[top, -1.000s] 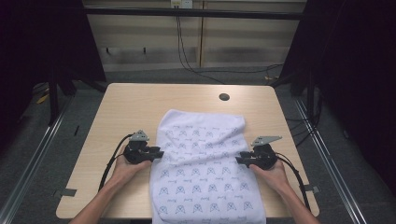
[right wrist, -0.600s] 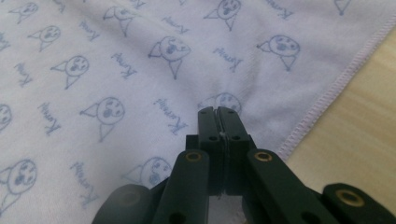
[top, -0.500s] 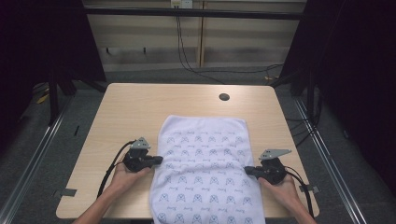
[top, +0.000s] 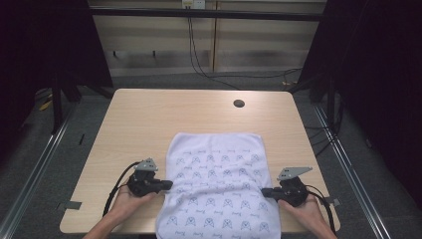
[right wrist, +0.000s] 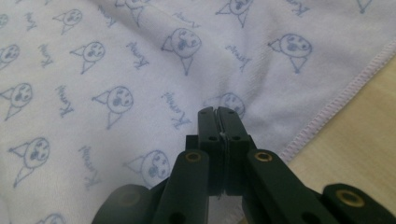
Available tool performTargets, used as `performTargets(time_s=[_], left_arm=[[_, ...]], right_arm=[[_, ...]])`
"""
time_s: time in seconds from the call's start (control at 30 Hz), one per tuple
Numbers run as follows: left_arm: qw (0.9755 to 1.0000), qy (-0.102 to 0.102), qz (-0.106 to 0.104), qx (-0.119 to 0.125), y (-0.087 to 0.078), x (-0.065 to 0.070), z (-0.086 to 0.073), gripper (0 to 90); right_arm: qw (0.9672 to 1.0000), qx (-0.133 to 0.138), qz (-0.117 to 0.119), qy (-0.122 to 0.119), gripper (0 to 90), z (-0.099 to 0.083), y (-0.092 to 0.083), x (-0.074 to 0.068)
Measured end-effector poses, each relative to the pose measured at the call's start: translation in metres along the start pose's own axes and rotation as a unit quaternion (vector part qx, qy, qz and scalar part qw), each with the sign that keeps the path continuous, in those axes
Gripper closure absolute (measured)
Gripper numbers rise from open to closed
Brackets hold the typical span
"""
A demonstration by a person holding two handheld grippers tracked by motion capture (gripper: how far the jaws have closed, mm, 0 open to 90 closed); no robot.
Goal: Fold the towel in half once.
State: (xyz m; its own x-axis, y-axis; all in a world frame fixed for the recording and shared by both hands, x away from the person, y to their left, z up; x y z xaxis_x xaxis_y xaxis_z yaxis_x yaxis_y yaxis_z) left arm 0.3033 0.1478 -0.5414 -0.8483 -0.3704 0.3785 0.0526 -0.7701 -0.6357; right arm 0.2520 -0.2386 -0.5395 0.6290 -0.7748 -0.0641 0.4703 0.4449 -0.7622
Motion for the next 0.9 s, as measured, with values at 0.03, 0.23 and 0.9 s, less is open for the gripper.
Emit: performTargets(time_s=[0.03,0.23,0.9], left_arm=[[0.9999,0.0,-0.013,-0.004,-0.001,0.008,-0.005,89.3],[0.9992,0.014,-0.032,-0.016,-0.006,0.023,-0.016,83.3],[0.9891,-0.048,0.079,0.114,-0.017,-0.091,0.063,71.7]], right_arm=[[0.9999,-0.006,0.013,-0.001,89.3,-0.003,-0.003,-0.005],[0.9996,-0.014,0.026,0.006,81.3,-0.005,-0.006,-0.009],[0.9913,0.088,-0.074,0.064,60.5,0.113,0.058,0.104]])
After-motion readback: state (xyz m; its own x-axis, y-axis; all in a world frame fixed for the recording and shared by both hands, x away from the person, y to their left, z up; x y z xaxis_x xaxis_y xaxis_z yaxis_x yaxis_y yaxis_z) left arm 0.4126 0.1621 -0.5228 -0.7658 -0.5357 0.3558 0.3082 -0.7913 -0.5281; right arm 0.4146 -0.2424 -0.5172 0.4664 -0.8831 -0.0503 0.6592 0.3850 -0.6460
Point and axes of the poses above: each handheld gripper's, and its own axes: y roughly forward along the jaws, z roughly out of its top, x roughly to its right, the point moved 6 cm from there along y, roughly forward along the jaws, and after that the axes turned 9 degrees about -z, right-handed, at the moved point
